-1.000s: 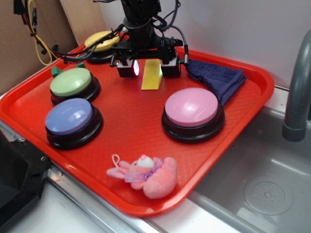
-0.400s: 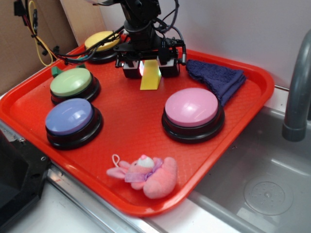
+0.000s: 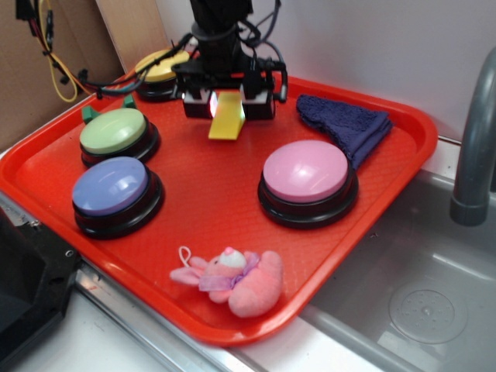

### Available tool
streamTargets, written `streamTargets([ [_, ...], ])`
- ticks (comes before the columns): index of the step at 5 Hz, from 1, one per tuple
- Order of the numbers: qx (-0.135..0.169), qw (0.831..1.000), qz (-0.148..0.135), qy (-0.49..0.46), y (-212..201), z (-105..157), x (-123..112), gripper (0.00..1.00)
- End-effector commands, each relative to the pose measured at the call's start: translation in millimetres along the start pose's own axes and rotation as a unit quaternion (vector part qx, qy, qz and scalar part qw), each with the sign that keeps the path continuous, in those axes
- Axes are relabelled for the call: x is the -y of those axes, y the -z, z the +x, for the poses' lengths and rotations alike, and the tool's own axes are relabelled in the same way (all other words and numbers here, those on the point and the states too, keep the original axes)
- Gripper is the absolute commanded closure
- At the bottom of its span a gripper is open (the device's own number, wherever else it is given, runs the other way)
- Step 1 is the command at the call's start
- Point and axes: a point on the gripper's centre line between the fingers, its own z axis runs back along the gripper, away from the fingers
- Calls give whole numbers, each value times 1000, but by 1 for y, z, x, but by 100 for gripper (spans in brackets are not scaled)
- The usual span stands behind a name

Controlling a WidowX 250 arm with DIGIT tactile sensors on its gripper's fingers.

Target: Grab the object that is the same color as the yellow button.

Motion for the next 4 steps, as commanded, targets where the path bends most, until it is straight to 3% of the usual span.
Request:
streamTargets([
  [1, -38, 996, -37, 71, -101, 18, 9, 100],
  [3, -47, 987, -104, 113, -174, 6, 1, 100],
  [4, -56, 984, -111, 131, -175, 4, -4, 100],
])
